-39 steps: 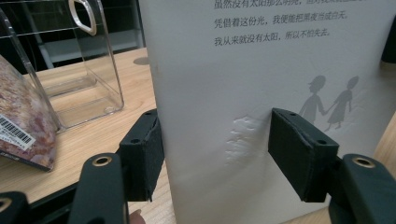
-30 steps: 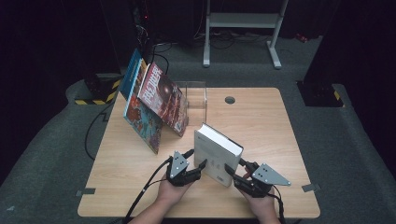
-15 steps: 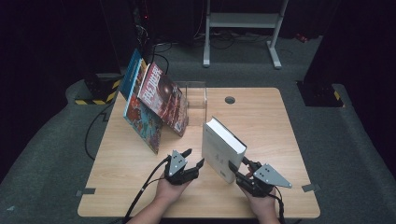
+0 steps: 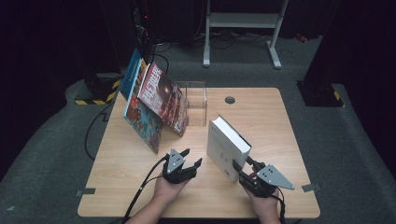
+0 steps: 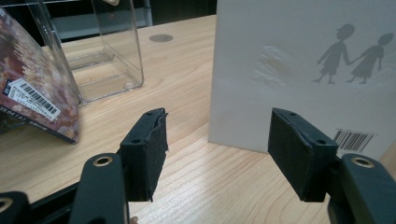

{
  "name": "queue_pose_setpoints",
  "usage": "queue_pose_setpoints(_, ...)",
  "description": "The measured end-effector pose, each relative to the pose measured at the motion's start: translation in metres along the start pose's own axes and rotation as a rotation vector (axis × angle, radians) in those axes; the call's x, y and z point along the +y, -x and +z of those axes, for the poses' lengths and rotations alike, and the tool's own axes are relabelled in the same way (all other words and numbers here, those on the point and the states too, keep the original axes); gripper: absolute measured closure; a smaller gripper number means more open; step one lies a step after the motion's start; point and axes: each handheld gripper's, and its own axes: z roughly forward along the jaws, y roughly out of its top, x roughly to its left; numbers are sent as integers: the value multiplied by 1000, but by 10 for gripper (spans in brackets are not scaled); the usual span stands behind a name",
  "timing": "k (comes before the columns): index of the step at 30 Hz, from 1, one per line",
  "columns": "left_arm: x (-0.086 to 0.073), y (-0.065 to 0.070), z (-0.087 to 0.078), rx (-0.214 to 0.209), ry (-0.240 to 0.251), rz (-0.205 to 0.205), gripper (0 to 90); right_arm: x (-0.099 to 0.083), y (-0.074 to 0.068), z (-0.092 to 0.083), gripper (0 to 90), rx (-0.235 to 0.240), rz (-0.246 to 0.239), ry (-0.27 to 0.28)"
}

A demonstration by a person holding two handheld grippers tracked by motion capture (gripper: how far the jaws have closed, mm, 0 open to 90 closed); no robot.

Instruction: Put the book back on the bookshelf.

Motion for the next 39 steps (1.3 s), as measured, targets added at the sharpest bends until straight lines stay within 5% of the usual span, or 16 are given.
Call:
queue_pose_setpoints(8,0,-4,4,0,-30,35,385,-1,2,-4,533,-29,4,1)
queue_pose_setpoints(13,2,-15,3,-6,-64,1,372,-1,3,-6,532,-50,8,0)
queue_pose_setpoints(22,-4,-36,-19,7,-158,39,360,-2,7,-10,530,-87,19,0)
queue_pose_setpoints(30,-30,-45,-47,41,-249,104,364,-1,6,-7,529,-127,24,3)
queue_pose_setpoints(34,-35,-48,-54,65,-240,105,367,-1,-1,1,529,-172,29,7)
queue_pose_setpoints(39,-39,-55,-52,65,-252,56,363,1,-6,9,522,-198,25,-1)
